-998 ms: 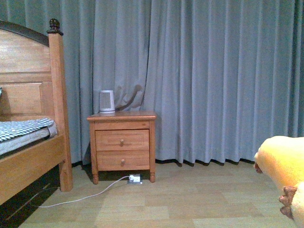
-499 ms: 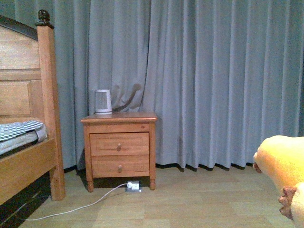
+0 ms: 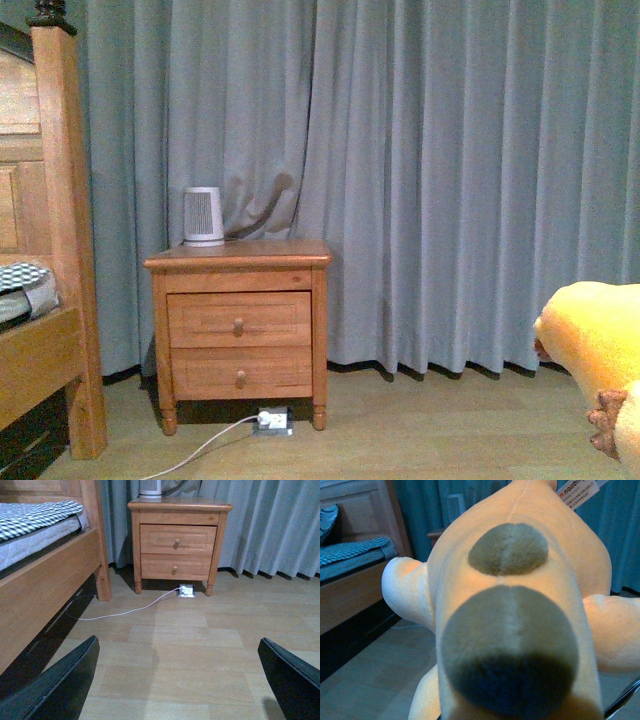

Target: Put away toys

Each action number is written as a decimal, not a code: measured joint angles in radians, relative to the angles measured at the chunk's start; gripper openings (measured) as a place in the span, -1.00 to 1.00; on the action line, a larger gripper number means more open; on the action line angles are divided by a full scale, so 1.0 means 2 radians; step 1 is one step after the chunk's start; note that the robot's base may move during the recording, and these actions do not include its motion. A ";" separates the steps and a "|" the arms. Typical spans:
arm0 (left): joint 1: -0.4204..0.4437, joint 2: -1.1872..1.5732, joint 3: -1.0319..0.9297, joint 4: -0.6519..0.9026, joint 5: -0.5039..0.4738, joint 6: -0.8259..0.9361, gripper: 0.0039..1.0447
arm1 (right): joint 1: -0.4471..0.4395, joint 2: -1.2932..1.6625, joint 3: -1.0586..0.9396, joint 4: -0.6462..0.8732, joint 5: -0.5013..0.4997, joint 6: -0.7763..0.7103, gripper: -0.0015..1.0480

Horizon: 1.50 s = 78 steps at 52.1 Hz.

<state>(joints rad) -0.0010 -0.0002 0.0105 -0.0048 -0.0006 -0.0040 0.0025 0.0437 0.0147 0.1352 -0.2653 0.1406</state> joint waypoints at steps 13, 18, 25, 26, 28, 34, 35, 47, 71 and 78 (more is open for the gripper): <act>0.000 0.000 0.000 0.000 0.000 0.000 0.89 | 0.000 0.000 0.000 0.000 0.000 0.000 -0.84; 0.000 0.000 0.000 0.000 0.000 0.000 0.89 | 0.000 0.000 0.000 0.000 0.000 0.000 -0.84; 0.000 0.000 0.000 0.000 0.000 0.000 0.89 | 0.000 0.000 0.000 0.000 0.000 0.000 -0.84; 0.000 0.000 0.000 0.000 0.000 0.000 0.89 | 0.000 0.000 0.000 0.000 0.000 0.000 -0.84; 0.000 0.000 0.000 0.000 0.000 0.000 0.89 | 0.000 0.000 0.000 0.000 0.000 0.000 -0.84; 0.000 0.000 0.000 0.000 0.000 0.000 0.89 | 0.000 0.000 0.000 0.000 0.000 0.000 -0.84; 0.000 0.000 0.000 0.000 0.000 0.000 0.89 | 0.000 0.000 0.000 0.000 0.000 0.000 -0.84; 0.000 0.000 0.000 0.000 0.000 0.000 0.89 | 0.000 0.000 0.000 0.000 0.000 0.000 -0.84; 0.000 0.000 0.000 0.000 0.000 0.000 0.89 | 0.000 0.000 0.000 0.000 0.002 0.000 -0.84; 0.000 0.000 0.000 0.000 0.000 0.000 0.89 | 0.000 0.000 0.000 0.000 0.002 0.000 -0.84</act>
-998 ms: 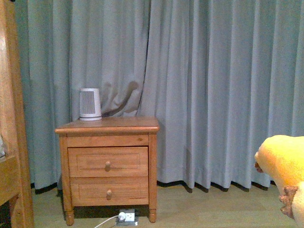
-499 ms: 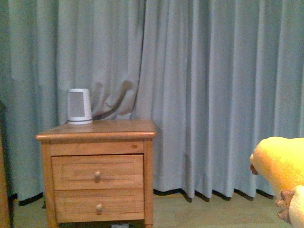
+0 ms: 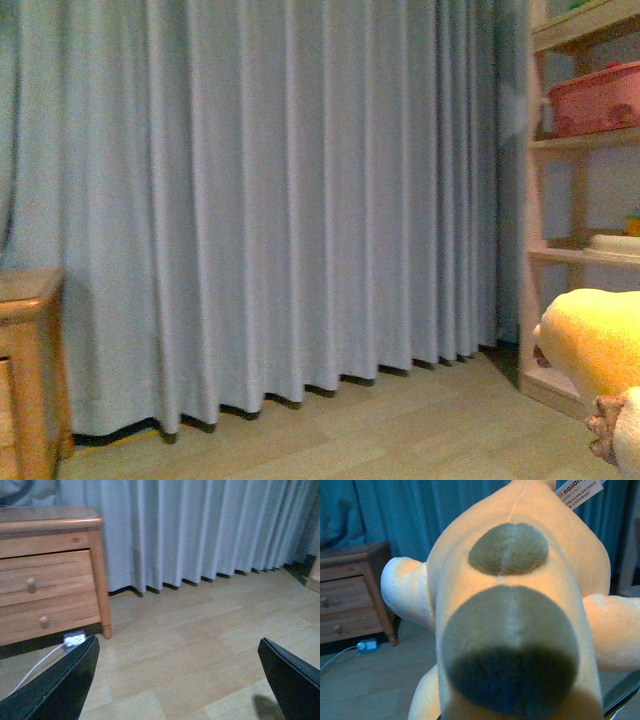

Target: Put away toys

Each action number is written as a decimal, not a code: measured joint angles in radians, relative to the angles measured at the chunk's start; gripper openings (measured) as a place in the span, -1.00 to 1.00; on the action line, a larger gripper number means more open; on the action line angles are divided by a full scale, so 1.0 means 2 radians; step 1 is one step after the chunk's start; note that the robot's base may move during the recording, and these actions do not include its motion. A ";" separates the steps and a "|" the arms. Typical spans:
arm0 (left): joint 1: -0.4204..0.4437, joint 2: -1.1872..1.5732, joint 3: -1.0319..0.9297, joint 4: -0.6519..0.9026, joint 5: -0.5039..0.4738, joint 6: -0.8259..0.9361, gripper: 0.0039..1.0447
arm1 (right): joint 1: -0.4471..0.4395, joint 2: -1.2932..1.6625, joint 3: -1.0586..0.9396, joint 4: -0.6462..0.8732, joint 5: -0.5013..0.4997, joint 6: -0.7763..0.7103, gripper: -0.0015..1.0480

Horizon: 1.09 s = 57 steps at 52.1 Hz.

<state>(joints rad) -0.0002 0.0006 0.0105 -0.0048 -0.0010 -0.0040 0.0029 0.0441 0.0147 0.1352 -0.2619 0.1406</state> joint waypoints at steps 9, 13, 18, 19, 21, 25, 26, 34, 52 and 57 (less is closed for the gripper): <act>-0.001 0.000 0.000 0.000 0.000 0.000 0.89 | 0.000 0.000 0.000 0.000 0.000 0.000 -0.84; -0.001 0.000 0.000 0.000 0.000 0.000 0.89 | 0.000 0.000 0.000 0.000 0.000 0.000 -0.84; -0.001 0.000 0.000 0.000 0.000 0.000 0.89 | 0.000 0.000 0.000 0.000 0.000 0.000 -0.84; -0.001 0.000 0.000 0.000 0.000 0.000 0.89 | 0.000 0.000 0.000 0.000 0.000 0.000 -0.84; -0.001 0.000 0.000 0.000 0.001 0.000 0.89 | 0.000 0.000 0.000 0.000 0.000 0.000 -0.84; -0.001 0.000 0.000 0.000 0.000 0.000 0.89 | 0.000 0.000 0.000 0.000 0.000 0.000 -0.84; -0.001 0.000 0.000 0.000 0.000 0.000 0.89 | 0.000 0.000 0.000 0.000 0.000 0.000 -0.84; 0.000 0.000 0.000 0.000 0.000 0.000 0.89 | 0.000 0.000 0.000 0.000 0.000 0.000 -0.84; 0.000 0.000 0.000 0.000 0.000 0.000 0.89 | 0.000 0.000 0.000 0.000 0.000 -0.001 -0.84; 0.000 0.000 0.000 0.000 0.000 0.000 0.89 | 0.000 0.000 0.000 0.000 0.000 -0.001 -0.84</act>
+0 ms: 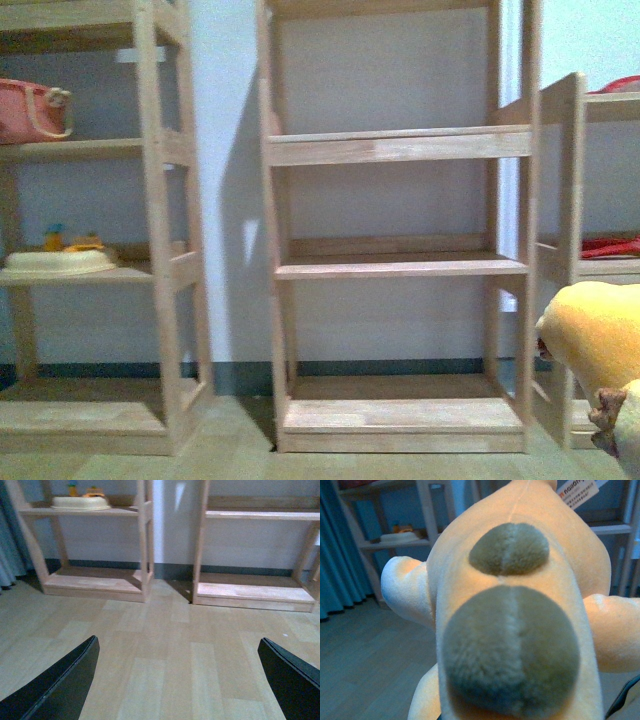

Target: Put away toys

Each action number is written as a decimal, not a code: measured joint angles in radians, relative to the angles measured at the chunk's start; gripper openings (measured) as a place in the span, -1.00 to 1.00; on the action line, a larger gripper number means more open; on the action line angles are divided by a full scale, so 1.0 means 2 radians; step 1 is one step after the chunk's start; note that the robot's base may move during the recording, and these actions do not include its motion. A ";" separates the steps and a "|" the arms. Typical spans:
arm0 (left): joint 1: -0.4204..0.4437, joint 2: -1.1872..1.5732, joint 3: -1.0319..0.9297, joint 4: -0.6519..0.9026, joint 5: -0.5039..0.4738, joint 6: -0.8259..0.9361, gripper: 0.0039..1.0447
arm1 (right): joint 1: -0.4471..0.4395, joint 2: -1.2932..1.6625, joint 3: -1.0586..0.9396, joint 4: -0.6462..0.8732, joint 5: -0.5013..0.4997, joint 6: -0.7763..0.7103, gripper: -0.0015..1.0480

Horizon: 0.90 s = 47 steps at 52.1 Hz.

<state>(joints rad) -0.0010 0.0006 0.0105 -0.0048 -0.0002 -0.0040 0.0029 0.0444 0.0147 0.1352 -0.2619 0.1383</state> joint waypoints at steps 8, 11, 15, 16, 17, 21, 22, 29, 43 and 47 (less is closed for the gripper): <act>0.000 0.000 0.000 0.000 0.003 0.000 0.89 | -0.001 0.000 0.000 0.000 0.004 0.000 -0.84; 0.000 0.000 0.000 0.000 0.003 0.000 0.89 | -0.001 0.000 0.000 0.000 0.007 0.000 -0.84; 0.000 0.000 0.000 0.000 0.002 0.000 0.89 | -0.001 0.000 0.000 0.000 0.003 0.000 -0.84; 0.000 0.000 0.000 0.000 0.001 0.000 0.89 | 0.000 0.000 0.000 0.000 0.002 0.000 -0.84; 0.000 0.000 0.000 0.000 0.001 0.000 0.89 | 0.000 0.000 0.000 0.000 0.001 0.000 -0.84; 0.000 0.000 0.000 0.000 0.000 0.000 0.89 | 0.000 0.000 0.000 0.000 -0.002 0.000 -0.84; 0.000 0.000 0.000 0.000 0.000 0.000 0.89 | 0.000 0.000 0.000 0.000 -0.002 0.000 -0.84; 0.000 0.000 0.000 0.000 0.000 0.000 0.89 | 0.000 0.000 0.000 0.000 -0.002 0.000 -0.84; 0.000 0.000 0.000 0.000 0.000 0.000 0.89 | 0.000 0.000 0.000 0.000 -0.002 0.000 -0.84; 0.000 0.000 0.000 0.000 0.000 0.000 0.89 | 0.000 0.000 0.000 0.000 -0.002 0.000 -0.84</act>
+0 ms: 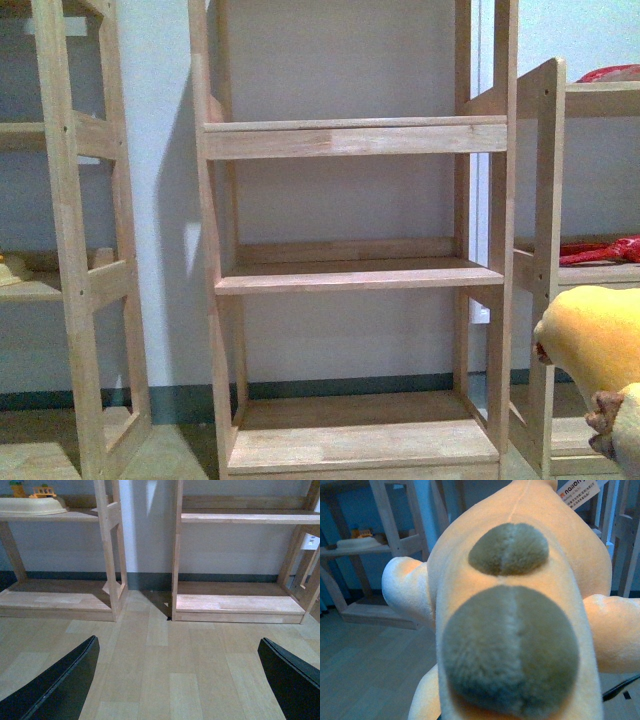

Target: Put away toys

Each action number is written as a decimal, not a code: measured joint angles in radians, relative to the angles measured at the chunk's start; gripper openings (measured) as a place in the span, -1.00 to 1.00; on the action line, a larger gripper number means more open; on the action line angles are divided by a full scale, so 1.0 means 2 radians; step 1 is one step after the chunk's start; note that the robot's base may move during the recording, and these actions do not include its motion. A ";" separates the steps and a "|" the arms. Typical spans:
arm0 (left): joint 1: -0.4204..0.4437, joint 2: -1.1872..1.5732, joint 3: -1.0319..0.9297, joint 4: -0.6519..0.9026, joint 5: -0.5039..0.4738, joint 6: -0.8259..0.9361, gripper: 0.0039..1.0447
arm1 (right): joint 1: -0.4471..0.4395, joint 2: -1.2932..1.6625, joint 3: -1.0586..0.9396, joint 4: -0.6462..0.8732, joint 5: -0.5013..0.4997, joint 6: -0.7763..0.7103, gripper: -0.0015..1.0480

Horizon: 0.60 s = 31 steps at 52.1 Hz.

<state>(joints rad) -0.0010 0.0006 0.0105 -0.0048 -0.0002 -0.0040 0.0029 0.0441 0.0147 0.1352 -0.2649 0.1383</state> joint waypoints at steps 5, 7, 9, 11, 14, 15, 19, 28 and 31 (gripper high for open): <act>0.000 0.000 0.000 0.000 0.000 0.000 0.89 | 0.000 0.000 0.000 0.000 0.000 0.000 -0.84; 0.000 0.000 0.000 0.000 0.000 0.000 0.89 | 0.000 0.000 0.000 0.000 0.000 0.000 -0.84; 0.000 0.000 0.000 0.000 0.000 0.000 0.89 | 0.000 0.000 0.000 0.000 0.000 0.000 -0.84; 0.000 0.000 0.000 0.000 0.000 0.000 0.89 | 0.000 0.000 0.000 0.000 0.000 0.000 -0.84; 0.000 0.000 0.000 0.000 0.000 0.000 0.89 | 0.000 0.000 0.000 0.000 0.000 0.000 -0.84; 0.000 0.000 0.000 0.000 0.000 0.000 0.89 | 0.000 0.000 0.000 0.000 0.000 0.000 -0.84; 0.000 0.000 0.000 0.000 0.000 0.000 0.89 | 0.000 0.000 0.000 0.000 0.000 0.000 -0.84; 0.000 0.000 0.000 0.000 0.000 0.000 0.89 | 0.000 0.000 0.000 0.000 0.000 0.000 -0.84; 0.000 0.000 0.000 0.000 0.000 0.000 0.89 | 0.000 0.000 0.000 0.000 0.002 0.000 -0.84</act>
<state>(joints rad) -0.0010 0.0002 0.0105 -0.0048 -0.0002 -0.0040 0.0029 0.0441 0.0147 0.1352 -0.2619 0.1383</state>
